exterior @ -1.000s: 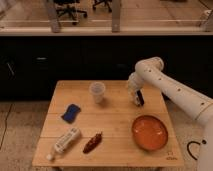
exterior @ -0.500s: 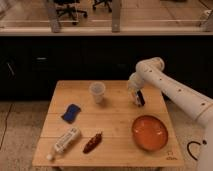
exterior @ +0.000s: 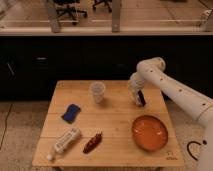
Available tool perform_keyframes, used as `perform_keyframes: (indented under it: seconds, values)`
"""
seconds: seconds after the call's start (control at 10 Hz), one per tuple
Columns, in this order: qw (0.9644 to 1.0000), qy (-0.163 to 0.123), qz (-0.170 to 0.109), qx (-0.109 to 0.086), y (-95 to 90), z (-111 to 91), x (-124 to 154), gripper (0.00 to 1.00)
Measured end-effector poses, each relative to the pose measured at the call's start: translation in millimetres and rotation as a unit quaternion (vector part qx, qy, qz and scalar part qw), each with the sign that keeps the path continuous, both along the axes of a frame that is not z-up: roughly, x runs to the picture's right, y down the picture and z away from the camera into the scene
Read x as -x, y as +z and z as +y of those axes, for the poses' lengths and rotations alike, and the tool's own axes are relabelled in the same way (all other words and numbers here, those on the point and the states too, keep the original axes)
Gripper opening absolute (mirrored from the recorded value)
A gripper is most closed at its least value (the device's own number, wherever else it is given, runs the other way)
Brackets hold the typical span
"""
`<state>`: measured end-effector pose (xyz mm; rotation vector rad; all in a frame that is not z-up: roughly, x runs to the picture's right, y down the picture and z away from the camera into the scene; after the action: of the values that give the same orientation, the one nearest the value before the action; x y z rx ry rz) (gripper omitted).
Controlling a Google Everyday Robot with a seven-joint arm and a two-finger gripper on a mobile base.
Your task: Knock the eraser over
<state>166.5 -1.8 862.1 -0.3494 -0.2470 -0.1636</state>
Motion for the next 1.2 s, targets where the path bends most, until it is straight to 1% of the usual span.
perform_keyframes:
  seconds: [0.7, 1.2]
  values:
    - [1.0, 0.005, 0.004, -0.003, 1.5, -2.9, -10.1, 0.0]
    - [1.0, 0.007, 0.005, -0.004, 1.9, -2.5, -11.2, 0.0]
